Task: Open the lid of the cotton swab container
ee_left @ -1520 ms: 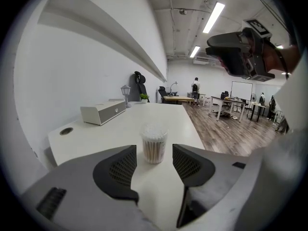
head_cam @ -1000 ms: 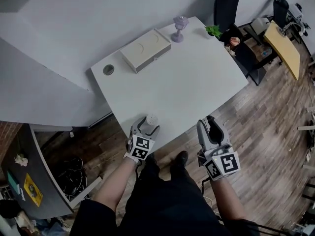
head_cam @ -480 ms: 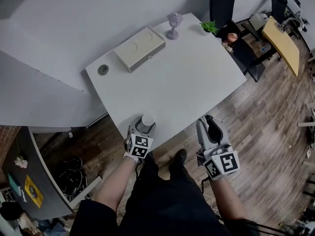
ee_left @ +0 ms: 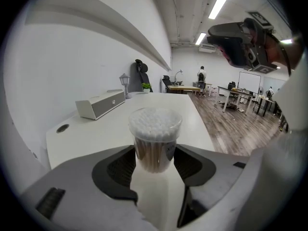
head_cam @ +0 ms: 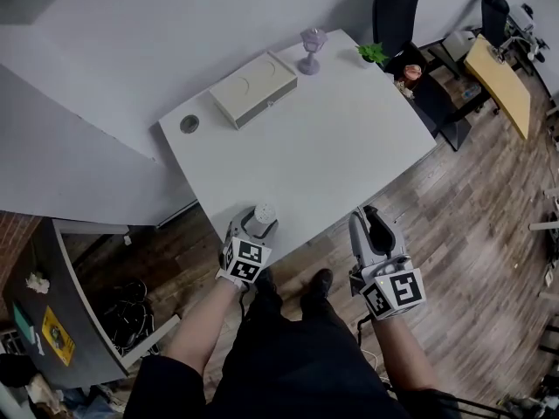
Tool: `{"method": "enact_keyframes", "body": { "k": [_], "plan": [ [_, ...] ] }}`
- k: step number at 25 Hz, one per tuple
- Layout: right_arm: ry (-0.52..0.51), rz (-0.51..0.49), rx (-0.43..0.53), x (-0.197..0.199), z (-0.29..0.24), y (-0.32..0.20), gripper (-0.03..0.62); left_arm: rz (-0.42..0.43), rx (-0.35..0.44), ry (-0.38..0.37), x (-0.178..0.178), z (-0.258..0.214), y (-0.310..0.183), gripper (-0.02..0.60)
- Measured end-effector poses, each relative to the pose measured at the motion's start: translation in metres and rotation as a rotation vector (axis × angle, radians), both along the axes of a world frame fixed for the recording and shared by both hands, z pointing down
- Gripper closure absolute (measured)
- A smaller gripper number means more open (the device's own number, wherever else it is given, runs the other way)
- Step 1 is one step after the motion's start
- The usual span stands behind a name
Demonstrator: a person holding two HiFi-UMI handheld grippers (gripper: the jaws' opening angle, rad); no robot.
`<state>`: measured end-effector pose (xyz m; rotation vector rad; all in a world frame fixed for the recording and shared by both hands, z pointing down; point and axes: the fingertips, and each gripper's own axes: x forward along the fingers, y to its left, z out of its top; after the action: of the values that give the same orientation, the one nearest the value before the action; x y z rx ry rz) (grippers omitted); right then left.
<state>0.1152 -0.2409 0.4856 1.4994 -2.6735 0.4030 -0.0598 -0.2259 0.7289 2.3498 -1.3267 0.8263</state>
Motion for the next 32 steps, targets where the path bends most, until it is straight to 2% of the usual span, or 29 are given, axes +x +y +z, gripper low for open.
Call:
{"method": "enact_keyframes", "body": {
  "k": [8,13,18,24,28,32],
  "plan": [
    [-0.013,-0.052,0.053,-0.007,-0.022,0.01,0.477,0.086,0.001,0.007,0.009,-0.063,0.017,0.336],
    [-0.013,-0.163,0.12,-0.023,-0.049,0.012,0.477,0.155,0.004,0.028,0.018,-0.117,0.029,0.336],
    [-0.013,-0.333,0.17,-0.047,-0.084,0.019,0.476,0.245,0.028,0.046,0.03,-0.178,0.038,0.336],
    [-0.001,-0.608,0.173,-0.083,-0.126,0.039,0.454,0.346,0.053,0.034,0.05,-0.245,0.046,0.336],
    [0.038,-0.813,0.168,-0.106,-0.139,0.064,0.396,0.407,0.061,0.02,0.063,-0.271,0.052,0.336],
    [0.09,-0.934,0.164,-0.114,-0.135,0.078,0.326,0.449,0.074,0.013,0.072,-0.28,0.056,0.336]
  ]
}}
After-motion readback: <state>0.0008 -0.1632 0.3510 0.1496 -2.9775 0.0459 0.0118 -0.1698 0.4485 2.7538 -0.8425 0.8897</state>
